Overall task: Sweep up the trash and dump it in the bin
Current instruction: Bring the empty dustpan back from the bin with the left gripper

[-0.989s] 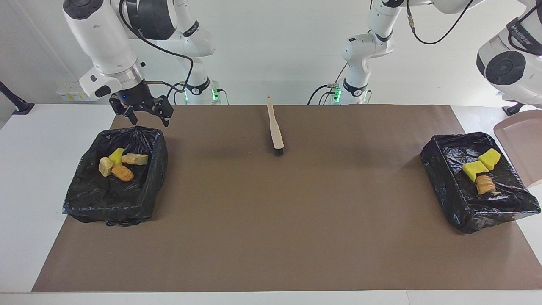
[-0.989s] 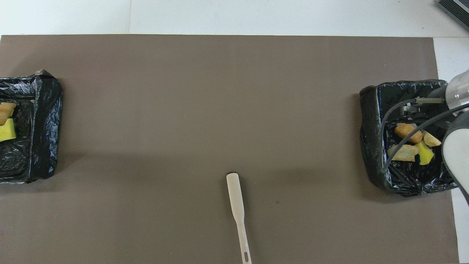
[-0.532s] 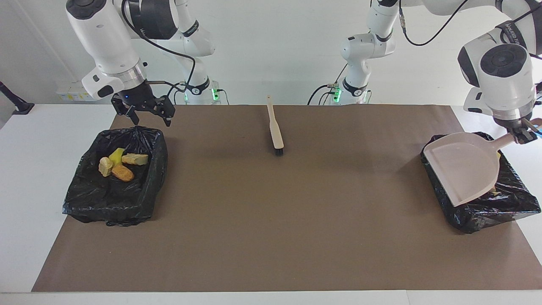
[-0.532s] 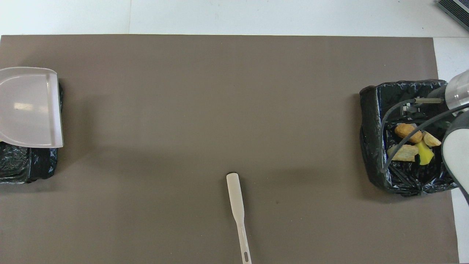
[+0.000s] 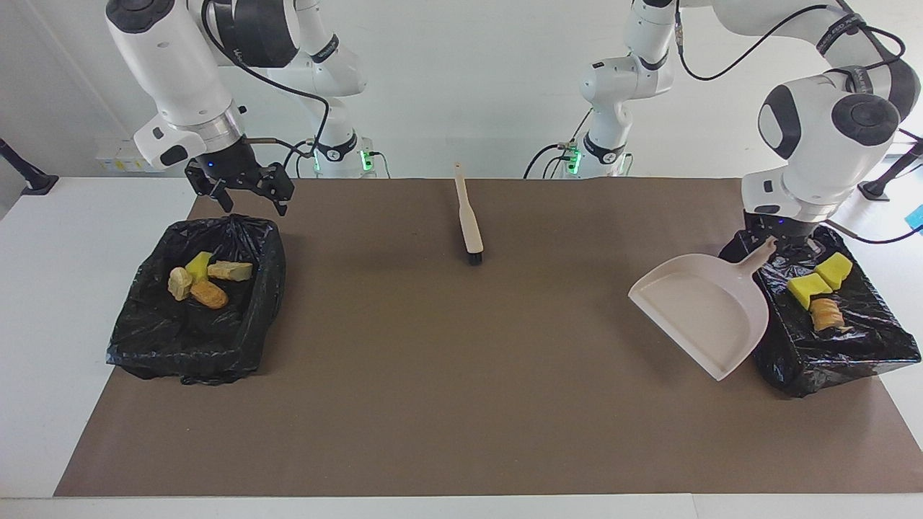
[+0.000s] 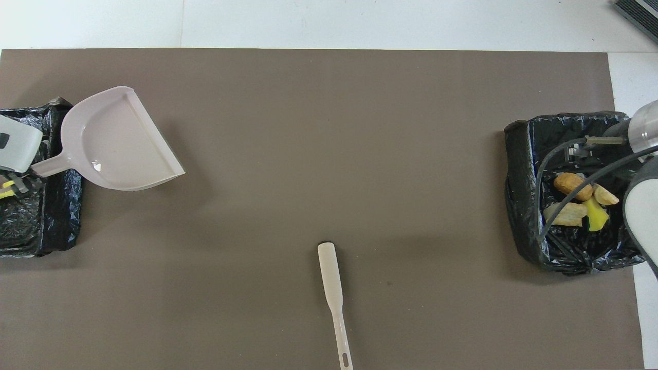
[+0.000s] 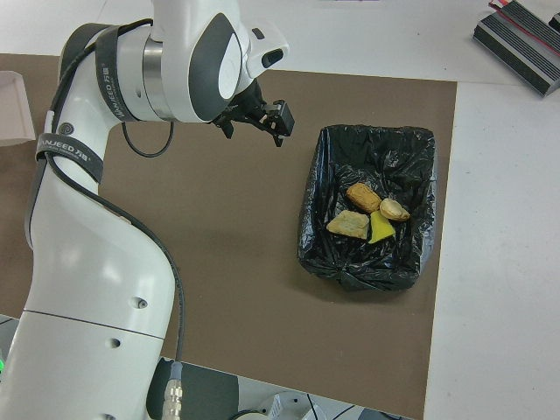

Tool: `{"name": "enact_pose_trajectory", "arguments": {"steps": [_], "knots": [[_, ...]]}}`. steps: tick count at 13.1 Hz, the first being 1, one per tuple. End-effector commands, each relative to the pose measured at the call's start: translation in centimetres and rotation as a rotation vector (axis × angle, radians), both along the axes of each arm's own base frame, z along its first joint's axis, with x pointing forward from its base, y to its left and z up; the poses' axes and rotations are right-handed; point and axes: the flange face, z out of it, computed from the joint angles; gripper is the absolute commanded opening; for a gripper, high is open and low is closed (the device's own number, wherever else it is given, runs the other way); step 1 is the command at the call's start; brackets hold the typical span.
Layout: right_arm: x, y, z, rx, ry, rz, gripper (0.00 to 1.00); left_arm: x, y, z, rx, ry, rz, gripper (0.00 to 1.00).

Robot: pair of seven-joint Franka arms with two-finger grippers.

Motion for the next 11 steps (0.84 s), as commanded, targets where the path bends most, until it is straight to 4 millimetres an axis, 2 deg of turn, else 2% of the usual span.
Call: {"name": "enact_pose_trajectory", "arguments": {"steps": [1,5,8,9,11], "knots": [[-0.1,-0.3,0.0,0.001,0.006,0.015,1.0,-0.9,-5.8,-1.4,-0.054,-0.045,0.263,0.0],[-0.1,-0.3,0.0,0.001,0.006,0.015,1.0,-1.5,-16.7,-4.5,-0.064,-0.087,0.576,0.0],[-0.1,-0.4,0.0,0.001,0.006,0.014,1.0,-2.6,-24.4,-6.2,-0.115,-0.104,0.666,0.0],[-0.1,-0.4,0.0,0.001,0.006,0.014,1.0,-3.1,-26.7,-6.3,-0.153,-0.109,0.7,0.0],[-0.1,-0.4,0.0,0.001,0.007,0.014,1.0,-3.4,-31.1,-7.8,-0.203,-0.129,0.763,0.0]]}}
